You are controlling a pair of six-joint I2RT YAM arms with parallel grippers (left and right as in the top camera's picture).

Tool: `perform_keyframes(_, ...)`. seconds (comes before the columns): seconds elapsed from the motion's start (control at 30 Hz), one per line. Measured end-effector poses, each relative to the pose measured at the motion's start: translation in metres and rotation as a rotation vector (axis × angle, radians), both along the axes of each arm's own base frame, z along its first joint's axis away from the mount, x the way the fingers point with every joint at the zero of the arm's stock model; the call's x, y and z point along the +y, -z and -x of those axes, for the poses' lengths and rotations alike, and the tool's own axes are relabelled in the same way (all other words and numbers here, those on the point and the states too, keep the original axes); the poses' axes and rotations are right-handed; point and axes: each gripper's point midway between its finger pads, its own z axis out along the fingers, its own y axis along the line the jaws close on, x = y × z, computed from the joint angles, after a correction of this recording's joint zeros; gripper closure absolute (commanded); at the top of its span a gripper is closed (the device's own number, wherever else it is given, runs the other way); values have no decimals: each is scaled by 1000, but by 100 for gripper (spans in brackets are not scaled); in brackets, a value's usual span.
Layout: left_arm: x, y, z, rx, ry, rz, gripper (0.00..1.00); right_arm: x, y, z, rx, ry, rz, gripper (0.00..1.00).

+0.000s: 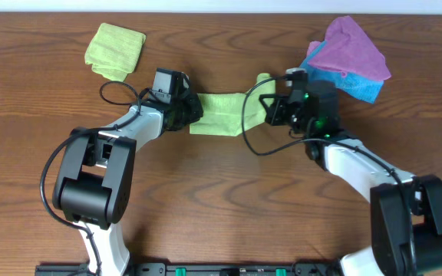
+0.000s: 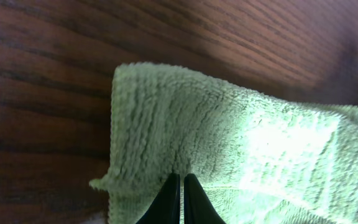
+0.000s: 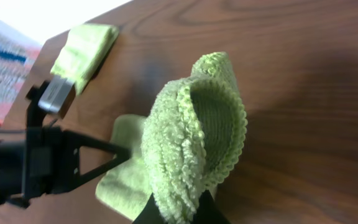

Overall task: Fold the cloth
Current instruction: 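Fold the strip's right end with the right gripper toward the left gripper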

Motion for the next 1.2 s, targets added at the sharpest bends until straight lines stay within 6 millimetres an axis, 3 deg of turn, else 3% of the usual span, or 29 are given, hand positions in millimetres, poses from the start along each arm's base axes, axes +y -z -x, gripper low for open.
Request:
perform_keyframes(0.27,0,0,0,0,0,0,94,41,1,16,-13,-75,23,99)
perform_keyframes(0.6,0,0,0,0,0,0,94,86,10,-10,16,-140,38,99)
perform_keyframes(0.73,1,0,0,1,-1,0,94,106,17,-5,26,-185,52,99)
perform_keyframes(0.9,12,-3,4,24,-14,-13,94,113,31,2,54,-208,68,99)
perform_keyframes(1.0,25,-18,0,0,-30,-16,94,113,39,3,68,-210,76,99)
perform_keyframes(1.17,48,-68,-10,-106,-67,-6,94,114,58,6,101,-212,94,98)
perform_keyframes(1.2,53,-81,-12,-138,-74,-5,94,117,63,9,110,-219,101,84)
